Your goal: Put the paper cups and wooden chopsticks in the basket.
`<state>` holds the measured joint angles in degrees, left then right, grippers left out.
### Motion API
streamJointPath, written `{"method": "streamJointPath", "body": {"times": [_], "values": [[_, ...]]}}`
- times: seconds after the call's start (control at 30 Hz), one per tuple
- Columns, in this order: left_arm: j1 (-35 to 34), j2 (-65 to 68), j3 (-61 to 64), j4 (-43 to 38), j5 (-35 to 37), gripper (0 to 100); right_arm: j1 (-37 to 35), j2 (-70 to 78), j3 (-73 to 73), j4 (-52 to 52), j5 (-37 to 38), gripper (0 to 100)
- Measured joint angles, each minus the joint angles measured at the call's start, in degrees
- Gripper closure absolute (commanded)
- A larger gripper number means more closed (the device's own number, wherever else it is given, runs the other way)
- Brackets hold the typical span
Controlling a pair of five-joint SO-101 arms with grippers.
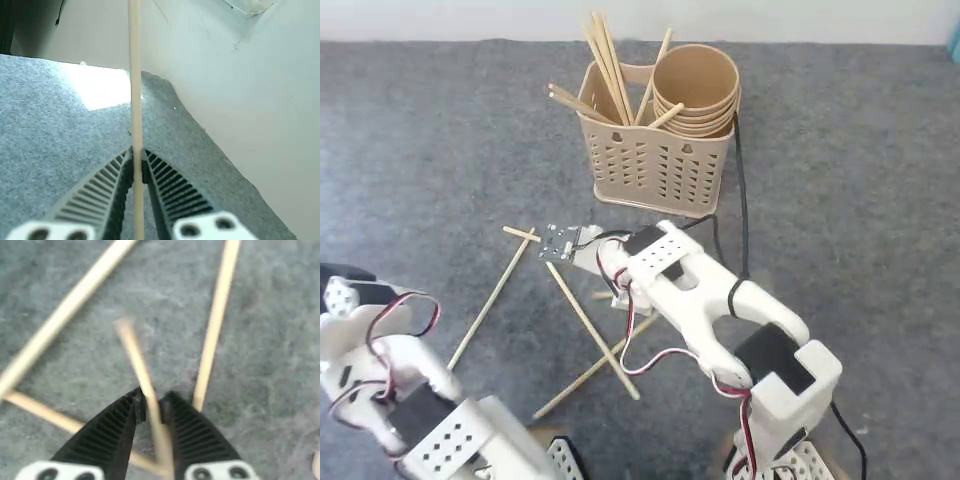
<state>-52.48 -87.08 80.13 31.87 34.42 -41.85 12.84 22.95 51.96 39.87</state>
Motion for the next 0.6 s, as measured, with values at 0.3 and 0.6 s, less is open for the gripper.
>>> {"method": "streamJointPath", "body": {"times": [0.3,0.6], "values": [[0.0,0.0,0.6,0.0,0.0,99,0.4,-10.3,0.1,8.3,-0.6,99.1],[0.0,0.0,0.6,0.0,0.0,99,0.4,-35.3,0.1,17.2,-2.1,99.1]]}}
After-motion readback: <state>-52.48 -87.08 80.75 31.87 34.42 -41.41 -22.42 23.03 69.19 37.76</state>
